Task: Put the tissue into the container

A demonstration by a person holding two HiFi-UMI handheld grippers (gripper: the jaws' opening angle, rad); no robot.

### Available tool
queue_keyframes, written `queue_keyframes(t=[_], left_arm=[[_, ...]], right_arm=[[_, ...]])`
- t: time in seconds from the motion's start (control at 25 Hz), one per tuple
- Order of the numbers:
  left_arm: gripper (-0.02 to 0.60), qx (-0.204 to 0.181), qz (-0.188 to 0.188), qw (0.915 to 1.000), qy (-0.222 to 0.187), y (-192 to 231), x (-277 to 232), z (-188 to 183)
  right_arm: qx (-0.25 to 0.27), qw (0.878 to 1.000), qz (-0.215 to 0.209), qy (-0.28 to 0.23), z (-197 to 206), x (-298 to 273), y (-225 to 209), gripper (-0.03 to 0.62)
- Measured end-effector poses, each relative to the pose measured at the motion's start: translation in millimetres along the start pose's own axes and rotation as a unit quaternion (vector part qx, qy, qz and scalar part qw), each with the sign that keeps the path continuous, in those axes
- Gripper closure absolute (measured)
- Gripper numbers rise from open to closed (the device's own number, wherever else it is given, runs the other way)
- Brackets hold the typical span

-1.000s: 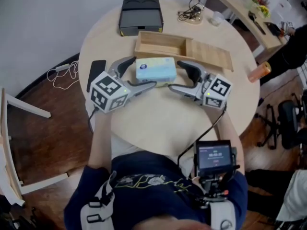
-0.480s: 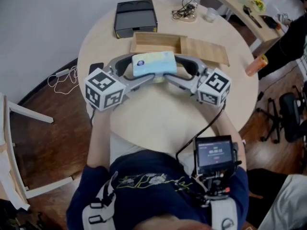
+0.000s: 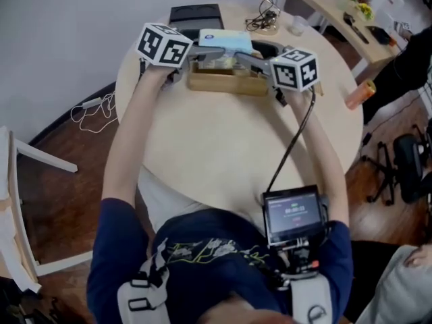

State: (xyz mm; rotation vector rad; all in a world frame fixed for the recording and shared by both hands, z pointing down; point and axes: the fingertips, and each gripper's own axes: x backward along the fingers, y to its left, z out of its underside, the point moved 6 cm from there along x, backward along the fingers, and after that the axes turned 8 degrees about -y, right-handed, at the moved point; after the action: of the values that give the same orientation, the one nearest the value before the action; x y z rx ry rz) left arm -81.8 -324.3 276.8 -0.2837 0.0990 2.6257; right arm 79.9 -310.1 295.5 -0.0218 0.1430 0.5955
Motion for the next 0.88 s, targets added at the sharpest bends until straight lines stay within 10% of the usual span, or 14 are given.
queue_keyframes(t=[0.52,0.8,0.88], left_arm=[[0.186,0.003,0.015,0.9948,0.101,6,-19,58],[0.161,-0.024,-0.009,0.9997,0.006,-13,19,18],[0.171,-0.033,0.006,0.9982,-0.050,-46,41,3]], right_arm=[[0.074,0.987,0.025,0.142,35,-9,9,0.342],[0.059,0.998,0.011,0.009,0,22,32,0.330],[0.061,0.994,-0.031,-0.083,-16,49,57,0.436]])
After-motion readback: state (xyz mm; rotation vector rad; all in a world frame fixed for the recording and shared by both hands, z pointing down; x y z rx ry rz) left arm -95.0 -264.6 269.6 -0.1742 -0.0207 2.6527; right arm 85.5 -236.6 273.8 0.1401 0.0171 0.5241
